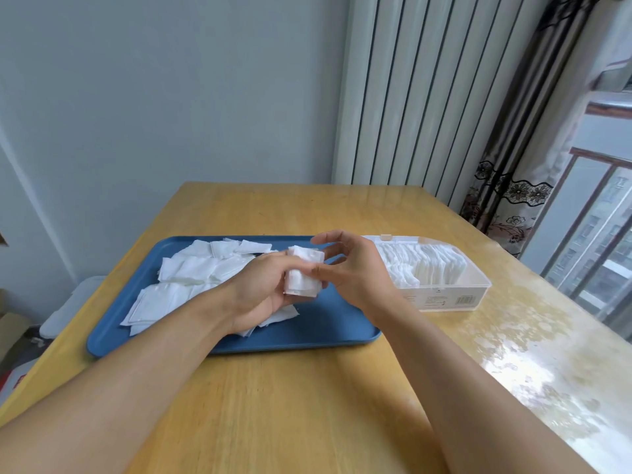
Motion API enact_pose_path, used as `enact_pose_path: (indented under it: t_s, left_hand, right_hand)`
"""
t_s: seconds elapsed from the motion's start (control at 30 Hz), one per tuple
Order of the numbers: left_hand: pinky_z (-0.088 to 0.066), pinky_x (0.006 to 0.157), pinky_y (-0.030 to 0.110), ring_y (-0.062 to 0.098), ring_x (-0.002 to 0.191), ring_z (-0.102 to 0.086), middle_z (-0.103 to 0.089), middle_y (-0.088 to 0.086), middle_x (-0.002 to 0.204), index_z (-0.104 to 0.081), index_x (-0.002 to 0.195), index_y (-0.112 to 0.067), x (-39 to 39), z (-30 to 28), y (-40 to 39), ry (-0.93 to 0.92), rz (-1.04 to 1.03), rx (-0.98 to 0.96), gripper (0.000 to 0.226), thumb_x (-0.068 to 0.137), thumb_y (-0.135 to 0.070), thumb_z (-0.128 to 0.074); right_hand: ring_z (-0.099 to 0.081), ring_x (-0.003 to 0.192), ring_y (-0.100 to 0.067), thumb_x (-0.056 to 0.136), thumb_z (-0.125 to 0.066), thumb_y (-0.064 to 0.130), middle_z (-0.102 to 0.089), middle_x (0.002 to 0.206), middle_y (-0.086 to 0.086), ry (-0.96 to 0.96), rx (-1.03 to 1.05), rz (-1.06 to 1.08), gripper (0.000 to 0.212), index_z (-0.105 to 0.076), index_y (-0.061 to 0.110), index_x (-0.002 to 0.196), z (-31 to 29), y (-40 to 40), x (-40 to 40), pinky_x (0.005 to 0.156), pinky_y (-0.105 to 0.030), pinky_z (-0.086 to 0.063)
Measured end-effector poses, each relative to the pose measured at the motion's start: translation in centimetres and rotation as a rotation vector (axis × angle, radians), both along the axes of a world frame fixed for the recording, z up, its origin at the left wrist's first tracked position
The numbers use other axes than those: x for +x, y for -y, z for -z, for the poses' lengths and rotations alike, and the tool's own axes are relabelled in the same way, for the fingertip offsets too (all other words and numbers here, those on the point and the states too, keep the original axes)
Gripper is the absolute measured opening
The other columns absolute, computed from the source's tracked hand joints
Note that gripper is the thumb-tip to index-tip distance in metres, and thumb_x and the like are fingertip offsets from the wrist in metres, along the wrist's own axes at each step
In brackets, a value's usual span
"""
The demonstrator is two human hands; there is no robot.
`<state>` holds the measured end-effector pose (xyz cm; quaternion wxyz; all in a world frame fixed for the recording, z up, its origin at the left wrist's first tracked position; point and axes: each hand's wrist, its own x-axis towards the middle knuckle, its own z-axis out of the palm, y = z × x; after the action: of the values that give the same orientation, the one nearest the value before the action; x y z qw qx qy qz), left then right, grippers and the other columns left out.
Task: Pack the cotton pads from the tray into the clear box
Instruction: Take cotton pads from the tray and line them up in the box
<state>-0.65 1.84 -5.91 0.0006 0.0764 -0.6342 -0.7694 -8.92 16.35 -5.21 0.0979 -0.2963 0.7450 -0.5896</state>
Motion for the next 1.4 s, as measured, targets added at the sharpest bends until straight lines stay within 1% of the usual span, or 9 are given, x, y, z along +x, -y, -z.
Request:
enact_pose_path:
  t_s: [0.13,0.3,0.5,0.6,0.7,1.0,1.13,1.27,1.4]
  left_hand:
    - [-0.058,0.092,0.037,0.031,0.108,-0.072,-0.069,0.014,0.128,-0.057,0.130,-0.014,0.4,0.2,-0.4,-0.010,-0.049,-0.148,0.049,0.097,0.019,-0.039]
    - [-0.059,0.086,0.030,0.031,0.107,-0.073,-0.066,0.010,0.133,-0.032,0.154,-0.024,0.4,0.4,-0.3,-0.055,-0.040,-0.193,0.073,0.095,0.015,-0.054]
    - [-0.057,0.067,0.025,0.020,0.080,-0.073,-0.074,0.009,0.097,-0.064,0.121,-0.009,0.2,-0.5,-0.6,-0.034,-0.288,0.092,0.035,0.088,-0.008,-0.074]
    - [-0.051,0.056,0.019,0.014,0.063,-0.064,-0.066,0.003,0.077,-0.059,0.085,-0.013,0.1,-1.8,-1.3,-0.008,-0.289,0.174,0.014,0.089,-0.005,-0.070]
    - [-0.045,0.051,0.016,0.012,0.060,-0.056,-0.056,0.003,0.069,-0.060,0.091,-0.009,0.1,-3.3,-2.1,0.047,-0.198,0.234,0.016,0.080,-0.008,-0.071]
    - [-0.048,0.053,0.016,0.011,0.060,-0.056,-0.062,0.006,0.081,-0.061,0.119,-0.004,-3.0,-5.2,-6.3,0.119,-0.040,0.271,0.043,0.078,-0.010,-0.073]
    - [-0.050,0.077,0.022,0.013,0.090,-0.067,-0.072,-0.001,0.102,-0.055,0.135,-0.017,-6.1,-3.7,-8.5,-0.068,-0.361,-0.178,0.051,0.088,-0.011,-0.075]
    - [-0.039,0.100,0.021,0.013,0.131,-0.054,-0.062,-0.008,0.132,-0.060,0.135,-0.025,-8.9,-1.8,-10.7,-0.168,-0.346,-0.545,0.031,0.104,-0.023,-0.056]
    - [-0.010,0.126,0.034,0.009,0.156,-0.010,-0.029,-0.010,0.164,-0.045,0.150,-0.030,-10.5,-0.4,-11.9,-0.101,-0.205,-0.745,0.041,0.109,-0.035,-0.041]
  right_hand:
    - [-0.053,0.045,0.008,0.084,-0.082,0.033,-0.054,0.099,0.006,-0.163,0.229,0.041,0.039,-0.069,0.021,0.119,-0.6,-0.4,0.0,0.045,-0.006,-0.035]
    - [-0.050,0.039,0.005,0.095,-0.069,0.037,-0.058,0.054,0.021,-0.146,0.240,-0.013,0.024,-0.070,0.013,0.095,-1.2,-0.7,0.1,0.042,-0.009,-0.031]
    - [-0.057,0.066,-0.011,0.102,-0.059,0.032,-0.069,0.084,0.005,-0.122,0.089,0.065,0.016,-0.065,0.020,0.111,-2.5,-1.5,-0.6,0.051,-0.016,-0.040]
    - [-0.060,0.101,-0.009,0.101,-0.047,0.003,-0.063,0.124,0.003,-0.346,0.203,-0.027,0.045,-0.059,0.033,0.132,-3.7,-3.1,-1.6,0.078,-0.015,-0.044]
    - [-0.038,0.136,-0.015,0.087,-0.065,-0.005,-0.040,0.153,0.009,-0.611,0.374,-0.169,0.070,-0.057,0.044,0.136,-5.1,-4.6,-2.3,0.108,-0.028,-0.034]
    - [-0.062,0.116,-0.008,0.095,-0.069,0.031,-0.069,0.127,0.012,-0.695,0.375,-0.164,0.032,-0.069,0.031,0.127,-7.1,-11.5,-5.1,0.096,-0.029,-0.049]
    - [-0.071,0.092,-0.021,0.095,-0.067,0.037,-0.075,0.097,0.000,-0.562,0.249,-0.012,0.021,-0.073,0.018,0.103,-7.7,-14.7,-6.7,0.084,-0.047,-0.057]
    - [-0.064,0.097,-0.019,0.093,-0.070,0.026,-0.070,0.101,0.008,-0.635,0.759,0.030,0.019,-0.073,0.022,0.112,-7.6,-16.2,-8.0,0.077,-0.025,-0.046]
    - [-0.055,0.077,-0.025,0.094,-0.063,0.027,-0.061,0.084,-0.004,-0.544,1.071,0.078,0.019,-0.068,0.010,0.089,-6.0,-15.3,-8.6,0.051,-0.028,-0.034]
